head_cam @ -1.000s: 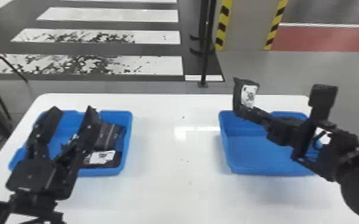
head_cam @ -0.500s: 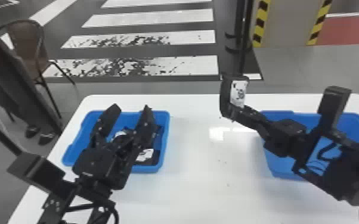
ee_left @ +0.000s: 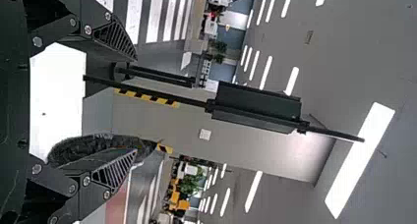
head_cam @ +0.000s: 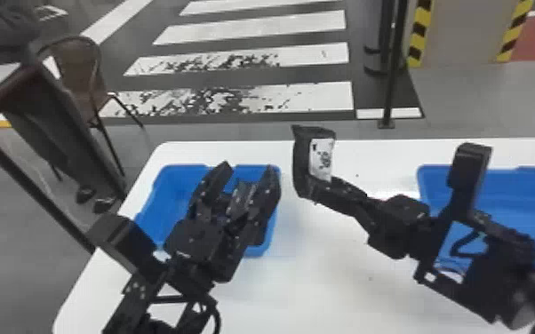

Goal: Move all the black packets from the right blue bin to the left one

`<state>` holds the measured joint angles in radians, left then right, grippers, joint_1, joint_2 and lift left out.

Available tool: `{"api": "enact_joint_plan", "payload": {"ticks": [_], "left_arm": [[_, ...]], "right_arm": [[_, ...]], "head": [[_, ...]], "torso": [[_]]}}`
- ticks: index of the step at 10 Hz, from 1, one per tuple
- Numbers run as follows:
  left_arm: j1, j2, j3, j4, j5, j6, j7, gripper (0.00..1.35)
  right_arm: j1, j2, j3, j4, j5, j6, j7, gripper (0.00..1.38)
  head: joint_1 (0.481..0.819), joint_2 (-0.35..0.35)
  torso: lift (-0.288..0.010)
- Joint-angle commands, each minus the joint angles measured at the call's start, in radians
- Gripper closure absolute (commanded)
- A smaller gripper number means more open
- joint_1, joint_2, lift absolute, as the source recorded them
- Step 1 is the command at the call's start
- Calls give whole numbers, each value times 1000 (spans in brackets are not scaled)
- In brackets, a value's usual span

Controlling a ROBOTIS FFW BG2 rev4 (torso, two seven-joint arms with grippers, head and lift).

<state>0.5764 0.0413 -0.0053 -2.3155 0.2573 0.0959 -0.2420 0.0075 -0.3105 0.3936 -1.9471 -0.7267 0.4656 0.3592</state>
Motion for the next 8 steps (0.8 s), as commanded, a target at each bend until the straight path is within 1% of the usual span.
{"api": "enact_joint_plan", "payload": {"ticks": [1, 4, 5, 6, 7, 8], "left_arm": [[-2, 0, -1, 0, 2, 5, -2, 415], [-7, 0, -5, 0, 8, 32, -7, 410], [-7, 0, -5, 0, 24, 49, -7, 410], [-9, 0, -5, 0, 52, 78, -8, 441], [-2, 0, 1, 0, 60, 81, -10, 809], [-2, 0, 9, -17, 58, 137, -8, 1207]], "right_arm": [[-22, -9, 79, 9, -33, -7, 0, 1102], [-52, -21, 179, 14, -75, -9, -2, 1102], [-57, -22, 191, 14, -77, -7, -3, 1102], [-59, -22, 193, 19, -77, -9, -3, 1102], [-62, -22, 193, 19, -81, -9, -3, 1102], [-62, -24, 193, 22, -87, -16, -3, 1102]], "head": [[695, 244], [695, 325], [695, 343], [695, 350], [695, 350], [695, 350]], "torso": [[-140], [-140], [-140], [-140], [-140], [-140]]}}
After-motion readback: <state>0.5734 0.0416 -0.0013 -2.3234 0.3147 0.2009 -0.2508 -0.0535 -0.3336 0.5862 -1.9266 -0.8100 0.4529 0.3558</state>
